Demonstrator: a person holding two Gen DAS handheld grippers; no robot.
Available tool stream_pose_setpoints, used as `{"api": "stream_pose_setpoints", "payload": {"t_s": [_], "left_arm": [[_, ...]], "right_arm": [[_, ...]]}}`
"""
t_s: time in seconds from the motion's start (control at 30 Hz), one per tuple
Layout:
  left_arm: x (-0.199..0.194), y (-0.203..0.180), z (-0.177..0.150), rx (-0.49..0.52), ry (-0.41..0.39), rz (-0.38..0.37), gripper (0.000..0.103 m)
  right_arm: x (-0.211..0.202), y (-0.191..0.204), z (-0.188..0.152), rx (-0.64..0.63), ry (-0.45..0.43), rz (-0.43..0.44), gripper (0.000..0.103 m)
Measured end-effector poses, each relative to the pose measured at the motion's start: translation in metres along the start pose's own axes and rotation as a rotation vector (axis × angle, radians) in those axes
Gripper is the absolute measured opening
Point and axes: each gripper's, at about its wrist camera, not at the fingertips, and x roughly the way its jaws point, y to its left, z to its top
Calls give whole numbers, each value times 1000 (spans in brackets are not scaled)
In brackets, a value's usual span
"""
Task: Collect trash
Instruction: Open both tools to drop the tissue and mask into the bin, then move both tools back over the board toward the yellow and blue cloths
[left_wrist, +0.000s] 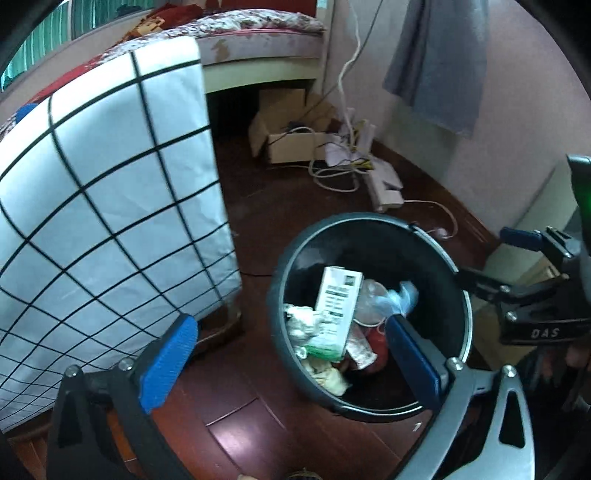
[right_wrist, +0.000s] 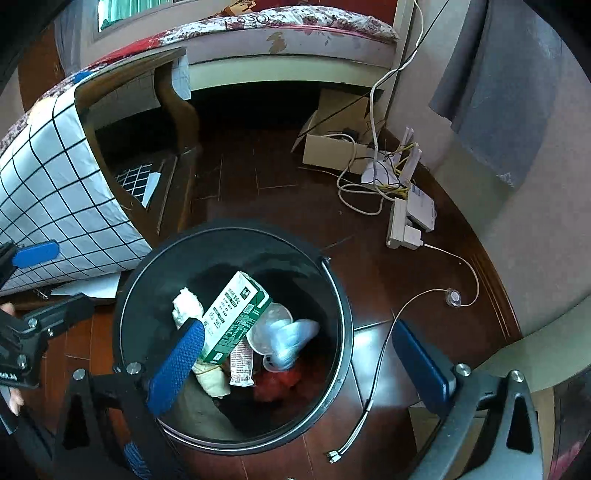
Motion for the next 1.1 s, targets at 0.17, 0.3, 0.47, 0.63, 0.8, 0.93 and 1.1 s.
{"api": "stream_pose_setpoints", "payload": {"t_s": [0.17,0.3,0.47,0.63,0.8,0.93,1.1], "left_arm": [[-1,-3,-2,13,-9,22,102],[-1,-2,-2,18,-12,26,102],[-5,-3,-2,28,-14,42,102],[-9,-3,0,28,-24,42,102],[-14,0,1,24,-36,52,102],[-23,3,3,13,-51,55,102],[-33,7,4,6,-70,70,102]], "right_arm": [[-1,6,0,-20,-7,-5,102],[-2,7,-1,-27,-17,-9,102],[-3,7,-2,-26,-18,-12,102],[-6,10,-2,-42,-27,-19,102],[-13,12,0,-45,-36,-17,102],[-24,16,4,-47,-61,-15,102],[-37,23,13,-52,-91,-7,102]]}}
